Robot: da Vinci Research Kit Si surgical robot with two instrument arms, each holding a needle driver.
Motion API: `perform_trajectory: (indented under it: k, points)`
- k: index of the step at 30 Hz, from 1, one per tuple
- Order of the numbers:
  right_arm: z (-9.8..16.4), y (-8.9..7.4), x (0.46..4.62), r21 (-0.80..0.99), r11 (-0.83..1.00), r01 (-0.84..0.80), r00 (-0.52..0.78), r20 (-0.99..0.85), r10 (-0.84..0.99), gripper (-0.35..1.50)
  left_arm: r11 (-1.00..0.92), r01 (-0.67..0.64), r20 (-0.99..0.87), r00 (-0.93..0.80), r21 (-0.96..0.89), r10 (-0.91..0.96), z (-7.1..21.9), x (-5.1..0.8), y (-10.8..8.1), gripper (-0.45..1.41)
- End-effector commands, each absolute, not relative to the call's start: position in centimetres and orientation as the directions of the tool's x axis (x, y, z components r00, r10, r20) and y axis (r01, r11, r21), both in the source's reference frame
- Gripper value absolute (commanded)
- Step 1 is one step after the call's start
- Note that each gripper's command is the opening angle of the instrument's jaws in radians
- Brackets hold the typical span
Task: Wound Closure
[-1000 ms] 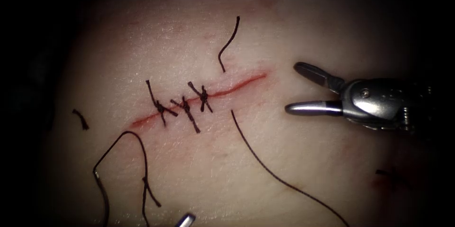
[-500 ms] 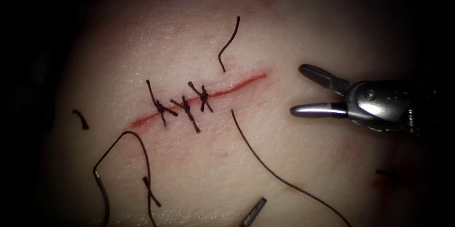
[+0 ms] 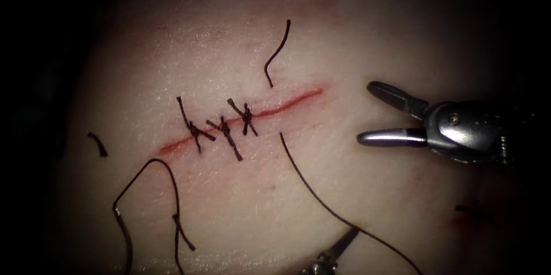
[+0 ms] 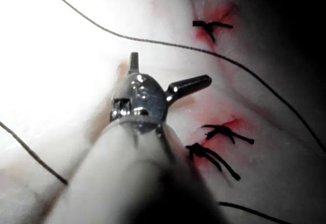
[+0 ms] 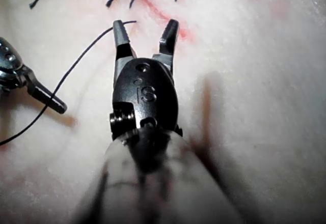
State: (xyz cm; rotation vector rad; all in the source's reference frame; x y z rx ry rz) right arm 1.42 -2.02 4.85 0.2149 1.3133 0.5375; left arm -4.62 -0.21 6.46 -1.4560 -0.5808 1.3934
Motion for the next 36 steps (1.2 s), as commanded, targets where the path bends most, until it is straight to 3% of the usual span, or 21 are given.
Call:
perform_trajectory:
  k: [1, 14, 21, 26, 36]
  points:
    - [4.9, -2.09, 1.48, 0.446, 0.859, -0.251, 0.154, -0.858, 0.49, 0.79, -0.375, -0.269, -0.436, 0.225, -0.887, 0.871, 6.52, -4.71, -0.22, 1.08]
    - [4.9, -2.15, 1.48, 0.442, 0.861, -0.251, 0.152, -0.86, 0.486, 0.79, -0.334, -0.122, -0.356, 0.293, -0.934, 0.888, 6.73, -5.03, -0.14, 0.97]
    - [4.92, -2.14, 1.49, 0.441, 0.861, -0.254, 0.153, -0.86, 0.486, 0.79, -0.327, -0.059, -0.326, 0.359, -0.943, 0.874, 6.71, -5.09, -0.14, 0.55]
    - [4.92, -2.15, 1.5, 0.44, 0.861, -0.254, 0.153, -0.861, 0.485, 0.79, -0.322, -0.035, -0.312, 0.371, -0.946, 0.875, 6.68, -5.09, -0.14, -0.45]
    - [4.94, -2.16, 1.5, 0.439, 0.862, -0.255, 0.153, -0.862, 0.484, 0.78, -0.295, -0.045, -0.284, 0.439, -0.954, 0.853, 6.53, -4.76, 0.08, -0.45]
